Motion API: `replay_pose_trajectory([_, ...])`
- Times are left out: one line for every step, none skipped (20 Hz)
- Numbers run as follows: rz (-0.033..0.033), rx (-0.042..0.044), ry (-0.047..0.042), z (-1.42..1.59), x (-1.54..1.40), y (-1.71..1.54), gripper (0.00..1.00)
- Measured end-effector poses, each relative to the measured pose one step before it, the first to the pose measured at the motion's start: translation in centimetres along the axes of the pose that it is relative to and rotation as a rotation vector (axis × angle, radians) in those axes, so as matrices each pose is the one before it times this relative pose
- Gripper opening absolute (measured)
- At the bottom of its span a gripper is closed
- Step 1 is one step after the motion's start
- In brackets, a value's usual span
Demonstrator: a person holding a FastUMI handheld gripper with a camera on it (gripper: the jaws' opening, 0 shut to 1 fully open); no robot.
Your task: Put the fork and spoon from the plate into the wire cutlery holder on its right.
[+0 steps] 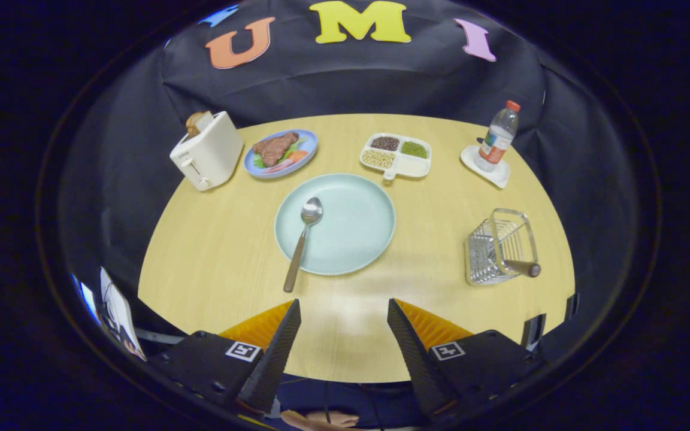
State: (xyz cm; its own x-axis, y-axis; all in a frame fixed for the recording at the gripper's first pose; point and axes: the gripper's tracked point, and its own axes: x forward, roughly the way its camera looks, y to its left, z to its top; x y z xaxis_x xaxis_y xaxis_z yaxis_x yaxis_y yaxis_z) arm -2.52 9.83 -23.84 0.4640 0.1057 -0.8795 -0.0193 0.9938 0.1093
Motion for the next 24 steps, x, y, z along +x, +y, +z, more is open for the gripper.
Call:
replay_pose_trajectory([0.00794,0.00766,0.01283,-0.049,0.607,0.594,0.88])
replay_pose_trajectory([0.00914,0.00924,0.01234,-0.138,0.685,0.661,0.88])
replay_pose_trajectory([0.01052,0.01021,0.01337,-0.093,0.626,0.585,0.89])
replay_pose_trajectory([0.01013,0.00883,0.01705,-0.230,0.679,0.569,0.89])
replay_pose_trajectory([0.00662,0.00910,0.01569,-0.101,0.619,0.472,0.90])
replay_pose_trajectory([0.00891,0.00887,0.01506,-0.183,0.636,0.492,0.91])
replay_pose_trajectory([0.00510,0.01105,0.01250,-0.026,0.744,0.509,0.91])
replay_pose_trajectory([-0.00096,0.00353,0.00896,-0.021,0.632,0.274,0.91])
replay_pose_trajectory([0.00046,0.00115,0.00556,0.033,0.622,0.291,0.91])
replay_pose_trajectory([0.00334,0.00112,0.00596,-0.009,0.528,0.412,0.91])
replay_pose_trajectory([0.00761,0.00506,0.00506,0.131,0.480,0.477,0.92])
replay_pose_trajectory([0.00265,0.00404,0.00150,0.086,0.364,0.258,0.91])
replay_pose_trajectory([-0.00489,0.00834,0.00038,0.306,0.552,0.153,0.91])
replay_pose_trajectory([-0.00368,0.00953,0.00271,0.089,0.446,0.187,0.92])
replay_pose_trajectory([0.00137,0.01182,0.00058,0.208,0.592,0.392,0.91])
replay_pose_trajectory([0.01041,0.00175,0.00619,-0.059,0.454,0.588,0.91])
replay_pose_trajectory([0.00265,0.00385,0.00770,-0.026,0.360,0.289,0.83])
replay_pose_trajectory([0.00306,0.00612,0.00163,0.003,0.462,0.386,0.80])
replay_pose_trajectory([-0.00496,0.00448,-0.00457,0.154,0.397,0.286,0.80])
replay_pose_trajectory([-0.00031,0.01007,-0.00184,-0.036,0.202,0.142,0.80])
replay_pose_trajectory([-0.00251,0.01083,0.00007,0.086,0.413,0.307,0.74])
replay_pose_trajectory([-0.00307,0.00169,-0.00064,0.065,0.193,0.204,0.70])
replay_pose_trajectory([-0.01518,0.00130,-0.00856,0.230,0.173,-0.138,0.66])
replay_pose_trajectory([-0.00036,0.01052,-0.00740,0.119,0.154,0.182,0.60])
